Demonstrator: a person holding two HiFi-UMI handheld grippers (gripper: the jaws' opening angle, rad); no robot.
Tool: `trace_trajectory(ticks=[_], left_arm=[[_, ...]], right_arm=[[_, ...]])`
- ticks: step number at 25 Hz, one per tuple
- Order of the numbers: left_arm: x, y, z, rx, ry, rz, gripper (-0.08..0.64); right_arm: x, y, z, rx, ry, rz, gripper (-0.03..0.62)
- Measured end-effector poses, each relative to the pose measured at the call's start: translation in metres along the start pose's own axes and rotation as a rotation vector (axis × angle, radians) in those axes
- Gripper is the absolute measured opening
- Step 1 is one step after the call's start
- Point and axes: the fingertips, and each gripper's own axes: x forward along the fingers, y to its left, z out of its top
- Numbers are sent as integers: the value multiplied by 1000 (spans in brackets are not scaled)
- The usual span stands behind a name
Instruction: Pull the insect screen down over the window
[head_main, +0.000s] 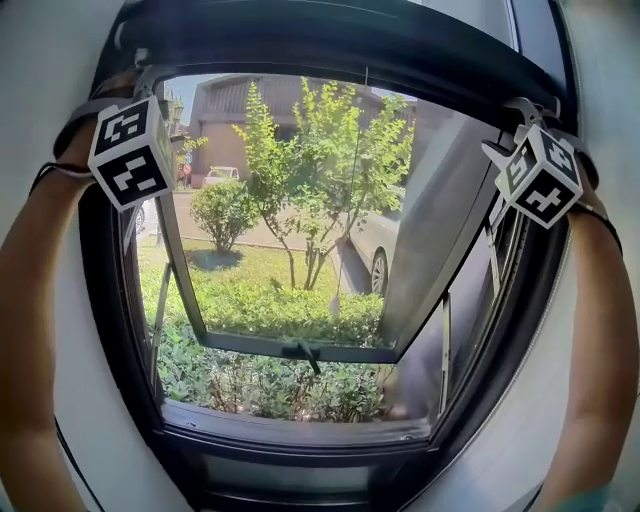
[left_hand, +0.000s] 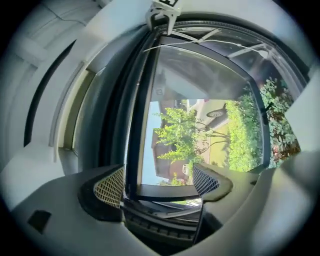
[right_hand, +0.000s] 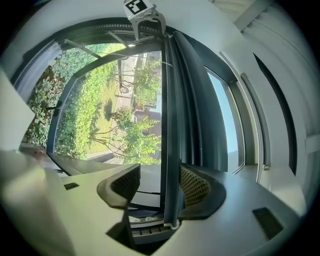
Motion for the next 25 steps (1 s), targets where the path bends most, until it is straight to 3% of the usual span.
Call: trace_trajectory(ticks=[4, 11, 18, 25], left_arm=[[1, 26, -3, -2, 36, 26, 419], [1, 19, -9, 22, 67, 9, 420], [4, 32, -10, -16, 66, 45, 420], [20, 33, -13, 23, 114, 35, 433]], right_arm=[[0, 1, -1, -5, 2, 8, 230], [-1, 1, 0, -19, 0, 6, 230], [-1, 2, -1, -35, 6, 17, 230], [0, 3, -1, -55, 13, 27, 230]])
